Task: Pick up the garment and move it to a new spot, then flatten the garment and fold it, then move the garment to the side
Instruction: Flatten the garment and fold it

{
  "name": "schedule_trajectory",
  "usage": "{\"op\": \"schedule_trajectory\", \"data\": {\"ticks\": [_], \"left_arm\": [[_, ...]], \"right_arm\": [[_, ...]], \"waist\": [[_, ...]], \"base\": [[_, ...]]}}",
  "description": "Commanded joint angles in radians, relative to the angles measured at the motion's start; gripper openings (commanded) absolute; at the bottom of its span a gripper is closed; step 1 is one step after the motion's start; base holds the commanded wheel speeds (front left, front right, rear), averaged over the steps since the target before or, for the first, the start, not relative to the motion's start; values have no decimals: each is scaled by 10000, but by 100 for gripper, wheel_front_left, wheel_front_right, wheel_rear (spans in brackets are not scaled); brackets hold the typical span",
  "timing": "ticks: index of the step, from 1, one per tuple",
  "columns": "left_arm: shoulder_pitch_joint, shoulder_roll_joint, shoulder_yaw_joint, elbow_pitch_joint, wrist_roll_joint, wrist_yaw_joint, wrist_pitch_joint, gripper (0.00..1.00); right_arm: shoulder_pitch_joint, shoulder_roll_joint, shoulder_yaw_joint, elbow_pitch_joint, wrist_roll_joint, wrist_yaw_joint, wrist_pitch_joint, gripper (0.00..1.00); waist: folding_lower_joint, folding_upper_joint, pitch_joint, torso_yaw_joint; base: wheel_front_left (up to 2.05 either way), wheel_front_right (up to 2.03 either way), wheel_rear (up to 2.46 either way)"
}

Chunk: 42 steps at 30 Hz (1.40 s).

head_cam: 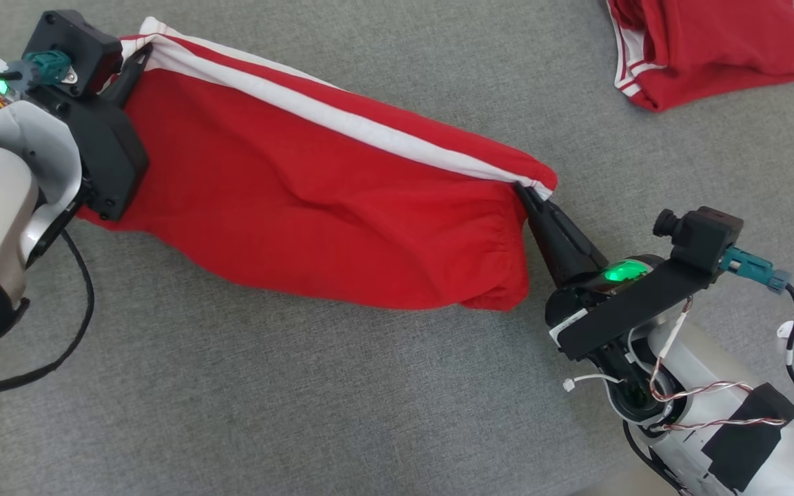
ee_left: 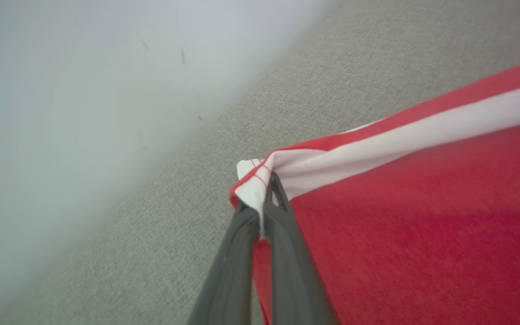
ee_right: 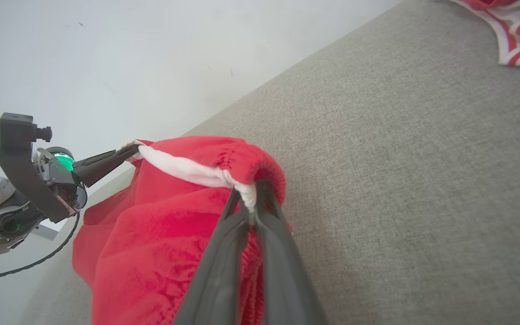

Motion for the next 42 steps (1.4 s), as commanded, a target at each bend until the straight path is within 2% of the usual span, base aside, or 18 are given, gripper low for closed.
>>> {"op": "schedule_trajectory", "data": {"ticks": [1,2,3,4,9,14,20,33,42], "left_arm": [[-191,6,-170,186,-57,30,-159,0],[-261,-31,-223,346,-125,30,-299,0],[-286,-116,-378,634,-168,30,-562,96],[-296,-150,-437,774,-188,29,-720,100],[-13,-369,-654,1252,-589,29,-1443,100],[210,-427,-800,1515,-892,29,-2020,100],[597,-340,-849,1693,-1294,29,-2461,100],[1920,48,-963,1824,-1949,32,-2816,100],[2343,132,-1382,1790,-2083,30,-2183,100]], "right_arm": [[-118,91,100,20,-38,-29,-48,0],[-160,80,178,4,-88,-29,-47,14],[-165,30,243,-47,-78,-29,-68,100],[-131,-29,248,-78,-92,-29,-76,100],[296,-403,203,-399,-294,-29,-104,100],[861,-820,-287,-849,-794,-29,-130,100],[1591,-669,-1111,-1191,-1249,-29,-150,100],[3584,710,-2977,-1639,-2796,-30,-157,100],[4457,1799,-3463,-2148,-4714,-30,-145,100]], "waist": [[-2,-2,106,-111],[-2,-2,87,-110],[-2,-2,-10,-96],[-2,-2,-91,-79],[-2,-2,-654,59],[-2,-2,-1251,193],[-2,-2,-1782,247],[-2,-2,-2658,73],[-2,-2,-2786,-182]], "base": [[0,0,0],[0,0,0],[0,0,0],[0,0,0],[0,0,0],[0,0,0],[0,0,0],[0,0,0],[0,0,0]]}}
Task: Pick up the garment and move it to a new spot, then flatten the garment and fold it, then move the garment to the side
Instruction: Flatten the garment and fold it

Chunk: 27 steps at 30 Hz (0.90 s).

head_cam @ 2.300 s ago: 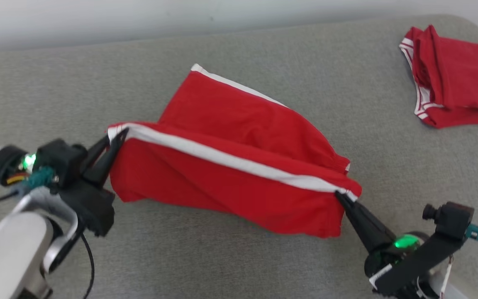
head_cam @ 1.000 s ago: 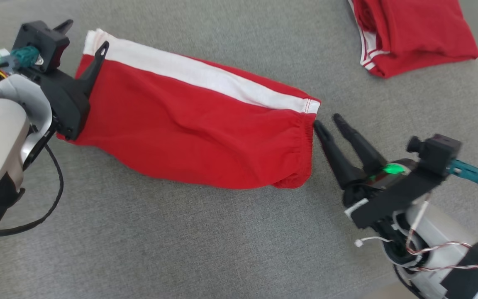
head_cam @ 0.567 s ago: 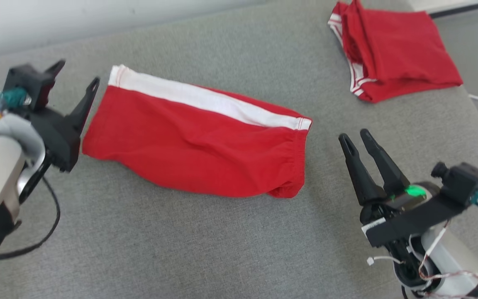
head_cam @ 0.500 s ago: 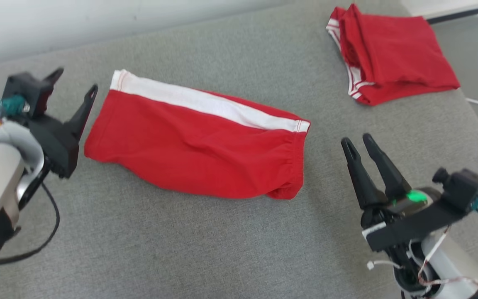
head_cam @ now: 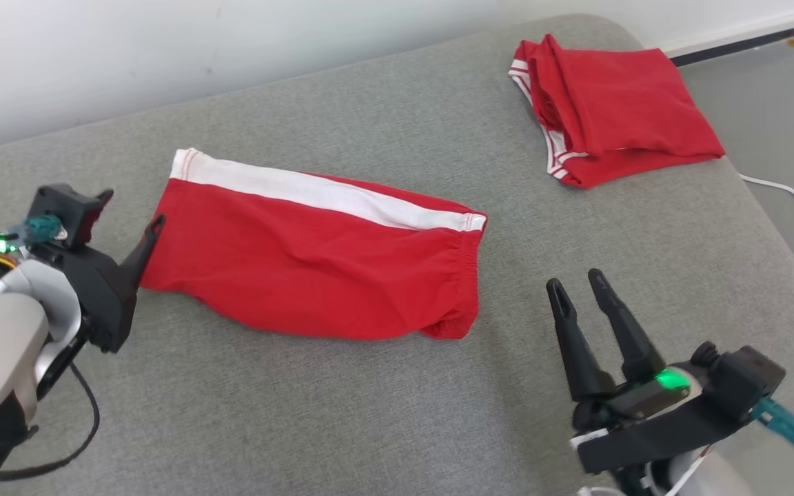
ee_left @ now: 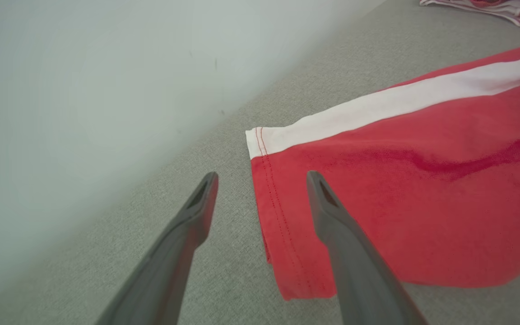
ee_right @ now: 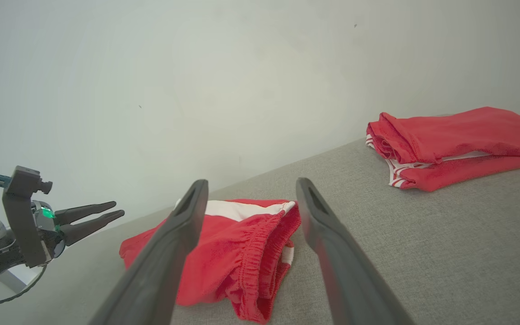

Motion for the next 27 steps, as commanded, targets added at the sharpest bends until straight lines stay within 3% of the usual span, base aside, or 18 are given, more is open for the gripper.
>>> {"op": "schedule_trajectory", "data": {"ticks": [1,16,27], "left_arm": [[206,53,-119,-6,-28,30,194,100],[402,192,-837,230,-690,29,2159,100],[451,-26,-719,604,-1186,36,2546,100]], "right_arm": [[208,391,-63,-84,-125,-30,-15,100],[598,1510,-397,-523,-2024,-30,-14,100],[691,1979,-378,-549,-2531,-30,-16,100]], "waist": [[2,1,-4,-82],[2,1,142,-330],[2,1,312,-452]], "base": [[0,0,0],[0,0,0],[0,0,0]]}}
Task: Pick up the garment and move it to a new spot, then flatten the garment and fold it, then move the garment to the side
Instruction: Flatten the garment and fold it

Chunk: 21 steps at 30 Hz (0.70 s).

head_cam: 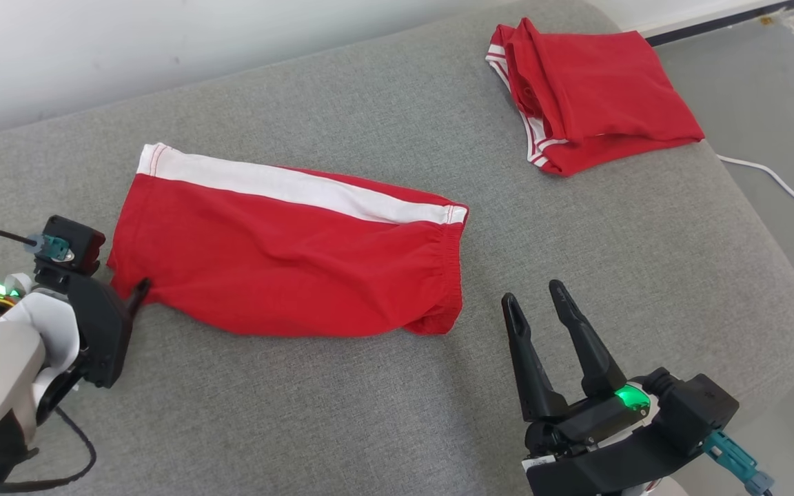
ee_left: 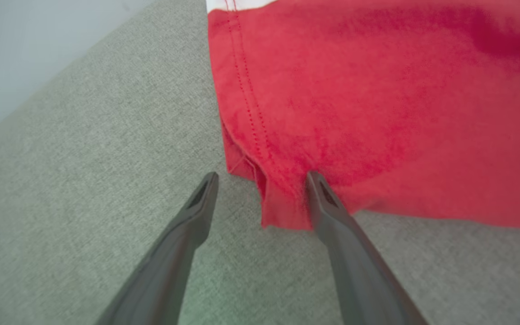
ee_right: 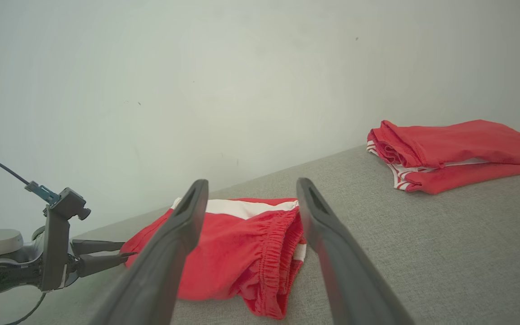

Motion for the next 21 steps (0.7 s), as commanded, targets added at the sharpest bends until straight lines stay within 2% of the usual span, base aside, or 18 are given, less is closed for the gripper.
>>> {"op": "schedule_trajectory", "data": {"ticks": [1,2,3,4,5,6,16,21], "left_arm": [[101,-90,-7,36,-97,34,70,100],[72,-125,-11,32,-111,30,85,100],[54,-171,-11,14,-159,29,120,74],[39,-213,-4,-17,-208,27,129,41],[23,-224,-3,-31,-247,26,132,18],[12,-231,-18,-57,-268,27,107,0],[364,-539,203,-306,-482,95,-1075,0],[901,-552,379,-804,-629,658,-1682,0]], "right_arm": [[88,73,28,5,-77,-30,-14,100],[92,87,37,8,-83,-30,-14,100],[97,99,39,12,-104,-30,-14,100],[102,108,30,25,-119,-30,-14,100],[104,118,18,41,-128,-30,-14,100],[102,126,-4,53,-142,-30,-14,100],[301,48,-201,188,-241,-30,-14,100],[539,8,-505,166,-281,-30,-14,100]], "waist": [[0,1,31,-16],[0,1,47,-14],[0,1,63,-3],[0,1,75,16],[0,1,82,32],[0,1,84,54],[0,1,-391,723],[0,1,-710,1224]], "base": [[0,0,0],[0,0,0],[0,0,0],[0,0,0],[0,0,0],[0,0,0],[0,0,0],[0,0,0]]}}
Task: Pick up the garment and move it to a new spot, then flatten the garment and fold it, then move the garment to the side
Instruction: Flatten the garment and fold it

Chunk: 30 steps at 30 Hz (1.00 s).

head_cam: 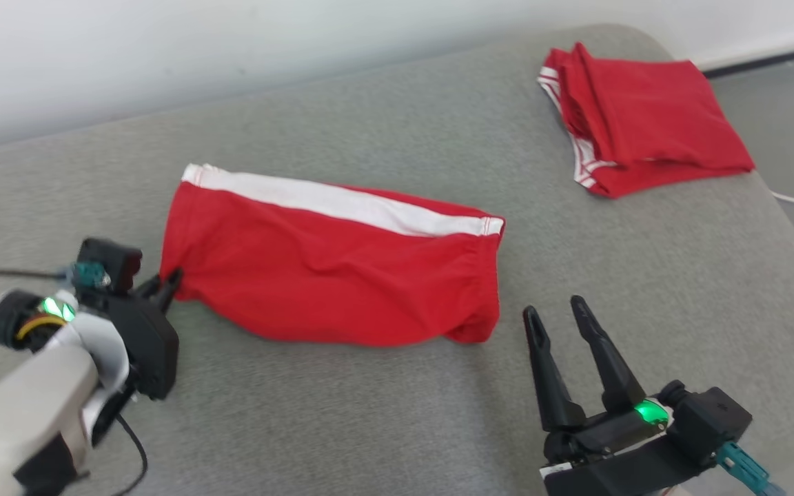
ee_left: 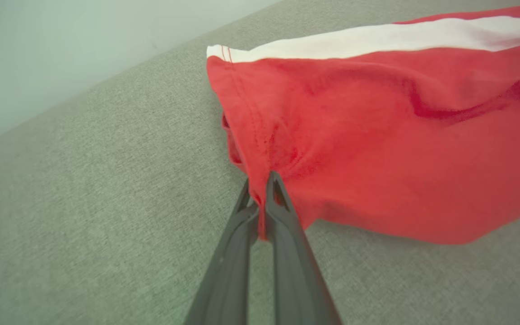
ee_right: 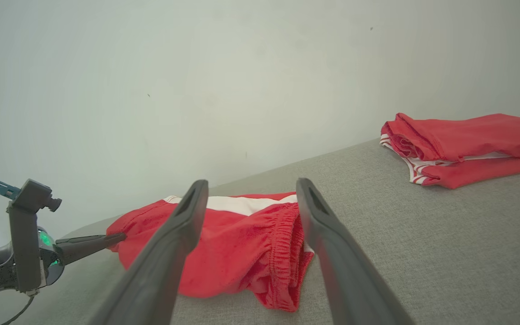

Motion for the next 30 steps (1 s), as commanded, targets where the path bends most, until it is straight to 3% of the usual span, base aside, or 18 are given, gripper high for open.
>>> {"op": "schedule_trajectory", "data": {"ticks": [1,13,20,21,22,23,30], "left_arm": [[348,4,56,-202,-147,216,-171,0],[2625,371,257,-2998,-677,1952,-1015,0],[3443,507,354,-4042,-942,2525,-1237,0],[3518,534,330,-4082,-856,2634,-1300,22],[3587,513,282,-4130,-747,2740,-1383,80],[3656,446,329,-4174,-713,2841,-1491,100],[3938,242,956,-4299,47,3413,-2032,100]], "right_arm": [[194,-23,-109,-23,-61,-30,-13,100],[931,104,-897,-139,-204,-30,-14,100],[1159,-4,-1101,-63,-211,-30,-14,100],[1176,-14,-1106,-48,-212,-30,-13,100],[1184,-22,-1123,-36,-214,-30,-14,100],[1195,-32,-1144,-26,-215,-30,-14,100],[1129,-44,-1330,-55,-242,-30,-14,100]], "waist": [[0,0,-350,428],[0,0,-747,1403],[0,0,-763,1706],[0,0,-766,1727],[0,0,-773,1744],[0,0,-781,1759],[0,0,-912,1849]], "base": [[0,0,0],[0,0,0],[0,0,0],[0,0,0],[0,0,0],[0,0,0],[0,0,0]]}}
